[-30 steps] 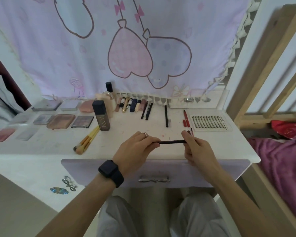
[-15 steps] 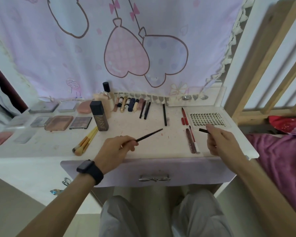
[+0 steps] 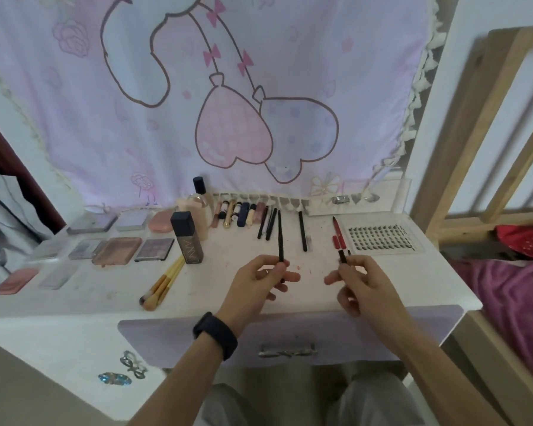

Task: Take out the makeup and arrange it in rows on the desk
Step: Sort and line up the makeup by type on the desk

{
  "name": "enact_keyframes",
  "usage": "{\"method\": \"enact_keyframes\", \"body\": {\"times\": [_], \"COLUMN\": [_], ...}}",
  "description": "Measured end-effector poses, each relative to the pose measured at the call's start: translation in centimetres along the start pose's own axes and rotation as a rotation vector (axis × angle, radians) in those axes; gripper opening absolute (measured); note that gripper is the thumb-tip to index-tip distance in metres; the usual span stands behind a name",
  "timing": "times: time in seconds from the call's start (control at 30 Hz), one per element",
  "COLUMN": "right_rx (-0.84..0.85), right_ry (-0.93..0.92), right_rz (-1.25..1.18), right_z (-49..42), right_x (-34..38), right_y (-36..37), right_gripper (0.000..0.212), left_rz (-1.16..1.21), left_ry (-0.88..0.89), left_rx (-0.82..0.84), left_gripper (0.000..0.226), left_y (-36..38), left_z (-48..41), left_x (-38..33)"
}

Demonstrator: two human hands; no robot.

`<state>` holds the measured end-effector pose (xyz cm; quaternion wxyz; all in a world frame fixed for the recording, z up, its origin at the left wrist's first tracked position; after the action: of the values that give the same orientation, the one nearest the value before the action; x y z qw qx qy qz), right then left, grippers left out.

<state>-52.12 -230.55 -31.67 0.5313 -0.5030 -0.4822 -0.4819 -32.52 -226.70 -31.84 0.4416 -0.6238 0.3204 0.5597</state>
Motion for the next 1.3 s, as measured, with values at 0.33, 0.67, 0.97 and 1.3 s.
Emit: {"method": "enact_keyframes", "body": {"times": [0.33, 0.67, 0.97, 1.3], "right_rx": [-0.075, -0.091, -0.174, -0.007], "right_ry": [-0.068, -0.152, -0.227, -0.292], "right_rz": [-0.028, 0.122, 0.655, 1.085], "right_z": [-1.4, -3.5, -11.1, -16.2], "right_x": [1.5, 1.5, 3.4, 2.8], "right_y": [1.9, 0.9, -1.2, 3.5], "right_gripper": [0.013, 0.012, 0.018, 0.031], "left_rz": [-0.091, -0.144, -0.196, -0.176], "left_ry": [0.020, 0.064, 0.068, 0.001], "left_rx": [0.062, 0.107, -0.043, -0.084], "left_gripper": [0.015, 0.014, 0.008, 0.014], "left_y": [2.4, 5.0, 4.1, 2.0], "left_z": [-0.4, -2.0, -5.6, -6.9], "left_x": [-1.1, -1.2, -0.8, 0.6]}}
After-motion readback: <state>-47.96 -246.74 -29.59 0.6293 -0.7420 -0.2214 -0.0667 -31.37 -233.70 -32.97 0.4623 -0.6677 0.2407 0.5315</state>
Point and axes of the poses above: each hand's wrist, its own z-axis away from the middle knuckle, its own y-axis out of the palm, x = y × z, the point moved 10 cm from there along -z, towards the middle knuckle, and after that the axes turned 14 degrees about -x, right-handed, at the moved point
